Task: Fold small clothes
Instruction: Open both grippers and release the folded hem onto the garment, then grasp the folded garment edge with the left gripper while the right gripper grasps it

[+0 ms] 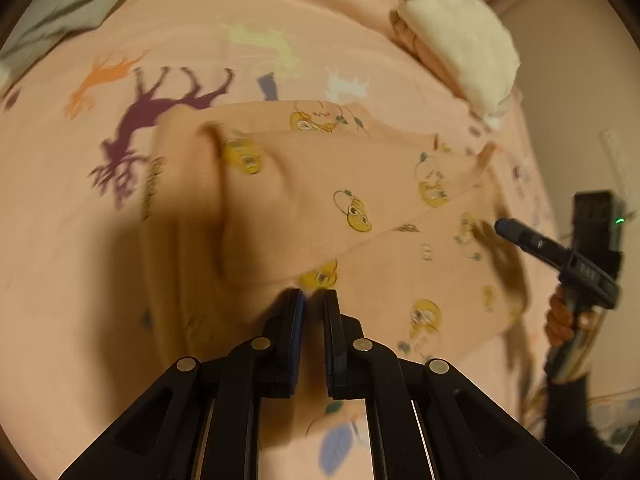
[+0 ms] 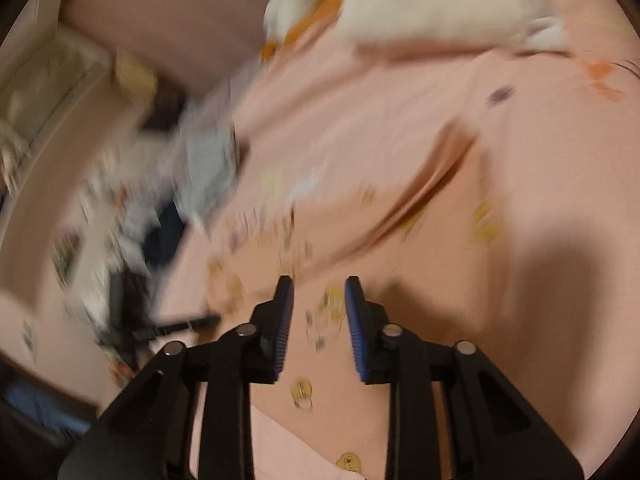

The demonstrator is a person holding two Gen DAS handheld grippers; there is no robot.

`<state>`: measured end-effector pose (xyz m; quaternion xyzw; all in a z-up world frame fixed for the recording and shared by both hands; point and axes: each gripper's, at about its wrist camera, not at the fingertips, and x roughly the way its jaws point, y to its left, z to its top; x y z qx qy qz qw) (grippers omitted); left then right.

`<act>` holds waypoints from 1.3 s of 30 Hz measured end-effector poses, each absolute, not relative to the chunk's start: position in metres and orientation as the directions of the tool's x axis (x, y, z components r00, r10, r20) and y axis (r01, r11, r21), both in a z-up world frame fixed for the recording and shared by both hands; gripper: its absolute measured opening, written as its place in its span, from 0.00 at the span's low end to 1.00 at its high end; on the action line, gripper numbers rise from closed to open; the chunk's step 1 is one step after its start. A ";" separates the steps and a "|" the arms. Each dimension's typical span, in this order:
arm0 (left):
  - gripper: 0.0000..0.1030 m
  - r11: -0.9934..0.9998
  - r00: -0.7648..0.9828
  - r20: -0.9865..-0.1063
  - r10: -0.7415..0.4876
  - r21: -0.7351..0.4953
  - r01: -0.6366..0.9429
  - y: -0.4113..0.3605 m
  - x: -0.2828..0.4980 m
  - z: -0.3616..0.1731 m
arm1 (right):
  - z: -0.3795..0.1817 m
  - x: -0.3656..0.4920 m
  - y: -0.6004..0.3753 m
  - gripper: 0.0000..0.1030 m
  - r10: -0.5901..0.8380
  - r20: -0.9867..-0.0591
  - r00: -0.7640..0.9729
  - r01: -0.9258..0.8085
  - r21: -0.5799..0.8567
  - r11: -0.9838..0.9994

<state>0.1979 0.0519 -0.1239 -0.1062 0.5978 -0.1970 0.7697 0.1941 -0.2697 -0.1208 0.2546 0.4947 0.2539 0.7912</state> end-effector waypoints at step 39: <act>0.40 0.813 0.375 -0.747 -0.548 -0.581 0.030 0.111 0.170 -0.104 | -0.133 0.117 -0.327 0.42 0.534 -0.695 0.481 0.039 0.625 0.780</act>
